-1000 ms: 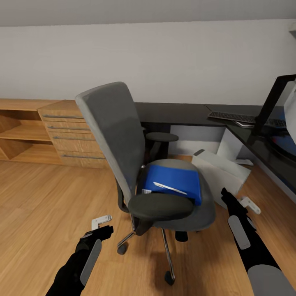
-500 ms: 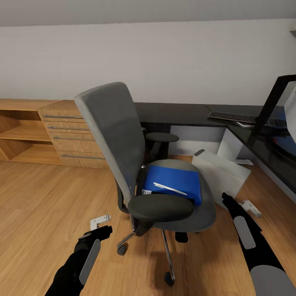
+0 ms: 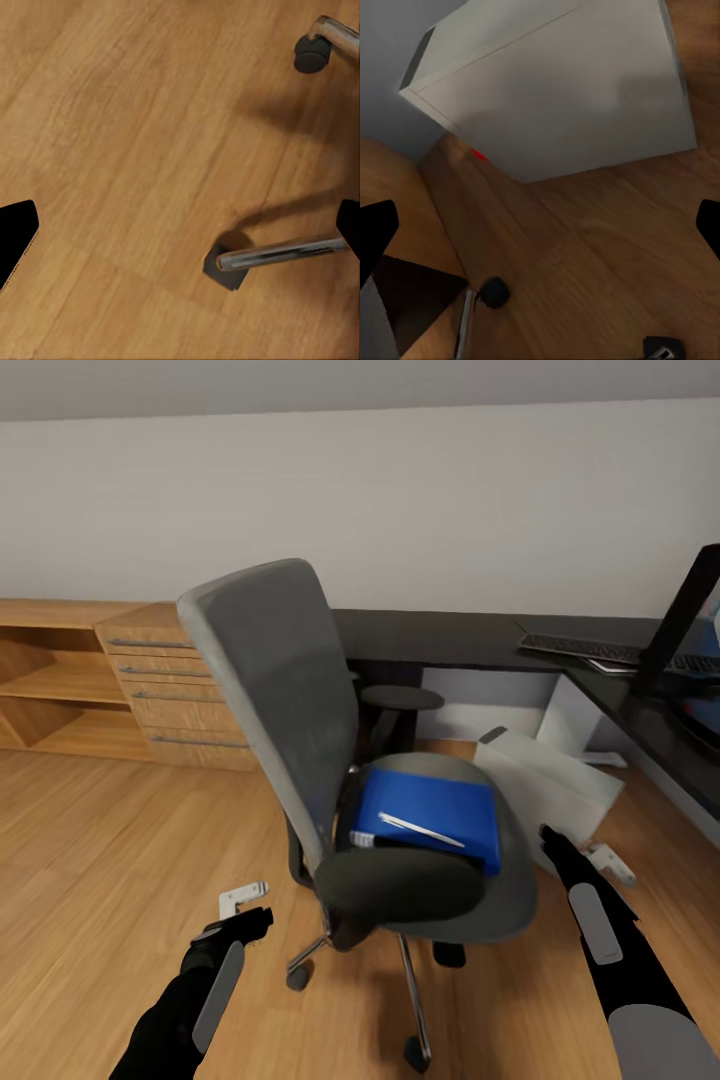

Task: In the bedroom, organize the workspace by keeping the computer under the desk, ensuring the monitor is on the desk, placing the keyboard on the desk next to the monitor, placing the mouse on the desk next to the keyboard, moving the folder from the swivel chair onto the desk next to the mouse, stacking the notebook on top of the folder with the pen on top of the notebook, and positioning the swivel chair next to the desk.

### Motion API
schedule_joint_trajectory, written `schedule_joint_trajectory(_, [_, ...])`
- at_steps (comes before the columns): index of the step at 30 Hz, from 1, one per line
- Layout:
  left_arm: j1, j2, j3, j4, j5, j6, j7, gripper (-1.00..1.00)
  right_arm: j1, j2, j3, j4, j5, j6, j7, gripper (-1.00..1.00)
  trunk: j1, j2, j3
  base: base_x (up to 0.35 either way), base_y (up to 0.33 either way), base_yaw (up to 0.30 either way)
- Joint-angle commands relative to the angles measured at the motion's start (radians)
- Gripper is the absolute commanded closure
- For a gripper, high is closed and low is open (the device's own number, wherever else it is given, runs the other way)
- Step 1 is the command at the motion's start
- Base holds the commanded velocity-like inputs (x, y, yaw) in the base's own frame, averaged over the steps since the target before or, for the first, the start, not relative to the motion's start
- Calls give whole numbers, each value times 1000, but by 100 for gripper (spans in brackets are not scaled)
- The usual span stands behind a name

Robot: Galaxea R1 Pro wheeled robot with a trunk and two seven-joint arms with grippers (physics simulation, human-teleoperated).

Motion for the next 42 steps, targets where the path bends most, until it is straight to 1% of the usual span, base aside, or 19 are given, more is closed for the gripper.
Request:
schedule_joint_trajectory(1, [0, 0, -1, -1, 10, -7, 9, -100, 0, 0, 0, -2, -6, 5, -5, -100, 0, 0, -2, 271, 0, 135])
schedule_joint_trajectory(6, [0, 0, 0, -1, 10, -29, 12, -100, 0, 1, 1, -2, -6, 5, -5, -100, 0, 0, -8, 103, 0, 150])
schedule_joint_trajectory(30, [0, 0, -1, -1, 10, -32, 13, -100, 0, 2, 3, 0, -5, 2, -2, -100, 0, 0, -37, 3, 0, 158])
schedule_joint_trajectory(42, [0, 0, -1, 0, 10, -32, 13, -100, 0, 4, 6, -2, -2, 1, -2, -100, 0, 0, -43, 0, 0, 242])
